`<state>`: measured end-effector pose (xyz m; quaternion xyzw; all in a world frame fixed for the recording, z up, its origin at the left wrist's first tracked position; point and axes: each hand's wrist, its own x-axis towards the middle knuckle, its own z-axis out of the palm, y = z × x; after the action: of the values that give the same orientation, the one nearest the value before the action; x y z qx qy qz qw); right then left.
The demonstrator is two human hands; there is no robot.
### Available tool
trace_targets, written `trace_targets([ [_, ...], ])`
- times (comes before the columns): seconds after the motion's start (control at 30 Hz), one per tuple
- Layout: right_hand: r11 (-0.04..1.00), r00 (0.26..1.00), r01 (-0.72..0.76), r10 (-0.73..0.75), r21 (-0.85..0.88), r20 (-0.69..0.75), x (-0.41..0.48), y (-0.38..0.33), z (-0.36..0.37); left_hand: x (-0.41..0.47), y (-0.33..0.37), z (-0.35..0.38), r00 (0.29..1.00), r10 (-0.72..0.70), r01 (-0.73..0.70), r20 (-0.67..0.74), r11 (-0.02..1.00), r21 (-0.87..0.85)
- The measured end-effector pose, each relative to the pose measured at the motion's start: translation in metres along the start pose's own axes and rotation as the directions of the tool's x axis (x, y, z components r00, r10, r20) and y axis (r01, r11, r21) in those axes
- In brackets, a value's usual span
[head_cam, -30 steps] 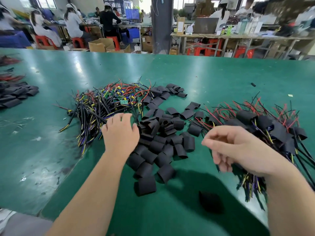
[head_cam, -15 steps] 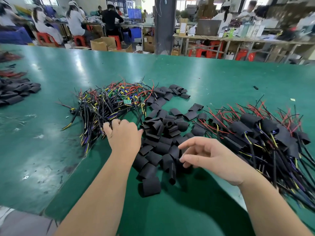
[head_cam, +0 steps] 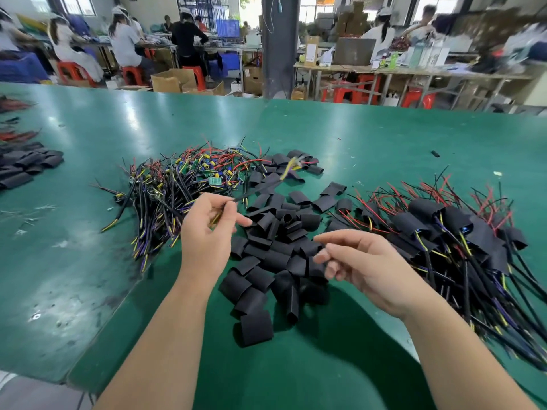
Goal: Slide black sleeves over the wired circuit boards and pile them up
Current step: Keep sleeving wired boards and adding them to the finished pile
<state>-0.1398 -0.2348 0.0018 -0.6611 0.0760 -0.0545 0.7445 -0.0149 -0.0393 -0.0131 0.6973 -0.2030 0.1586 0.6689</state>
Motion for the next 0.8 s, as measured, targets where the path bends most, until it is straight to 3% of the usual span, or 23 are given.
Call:
trace_targets([
  [0.1, 0.975, 0.998, -0.004, -0.009, 0.222, 0.056, 0.001, 0.0, 0.004, -0.002, 0.004, 0.003, 0.986, -0.018, 0.037, 0.168, 0.993, -0.108],
  [0.2, 0.89, 0.998, 0.055, -0.059, 0.453, -0.007, 0.004, -0.002, 0.001, -0.001, 0.002, 0.001, 0.958, -0.057, 0.107, 0.281, 0.98, -0.167],
  [0.33, 0.842, 0.983, 0.179, -0.13, 0.509, -0.131, 0.006, -0.006, -0.002, -0.002, 0.002, -0.001, 0.933, -0.063, 0.106, 0.355, 0.989, -0.104],
  [0.4, 0.868, 0.975, 0.205, -0.14, 0.453, -0.173, 0.006, -0.007, -0.002, -0.004, 0.0, -0.002, 0.954, 0.04, -0.08, 0.297, 0.989, 0.125],
  [0.43, 0.878, 0.974, 0.205, -0.139, 0.433, -0.179, 0.006, -0.006, -0.002, -0.004, -0.001, -0.002, 0.956, 0.166, -0.239, 0.24, 0.919, 0.315],
  [0.5, 0.889, 0.978, 0.188, -0.131, 0.417, -0.161, 0.007, -0.003, 0.0, -0.003, 0.007, 0.001, 0.879, 0.452, -0.443, 0.152, 0.654, 0.613],
  [0.57, 0.896, 0.984, 0.166, -0.121, 0.412, -0.133, 0.008, 0.0, 0.004, -0.006, 0.019, 0.013, 0.816, 0.55, -0.525, 0.176, 0.578, 0.625],
  [0.63, 0.895, 0.986, 0.159, -0.123, 0.417, -0.113, 0.009, 0.004, 0.009, -0.016, 0.027, 0.028, 0.833, 0.455, -0.553, 0.316, 0.663, 0.504],
  [0.7, 0.89, 0.987, 0.159, -0.134, 0.427, -0.088, 0.009, 0.007, 0.013, -0.025, 0.024, 0.039, 0.867, 0.262, -0.41, 0.425, 0.859, 0.306],
  [0.77, 0.893, 0.989, 0.146, -0.126, 0.425, -0.076, 0.008, 0.009, 0.014, -0.029, 0.019, 0.04, 0.911, 0.108, -0.186, 0.398, 0.969, 0.163],
  [0.8, 0.898, 0.99, 0.136, -0.116, 0.417, -0.075, 0.008, 0.01, 0.014, -0.029, 0.016, 0.039, 0.929, 0.093, -0.151, 0.357, 0.979, 0.138],
])
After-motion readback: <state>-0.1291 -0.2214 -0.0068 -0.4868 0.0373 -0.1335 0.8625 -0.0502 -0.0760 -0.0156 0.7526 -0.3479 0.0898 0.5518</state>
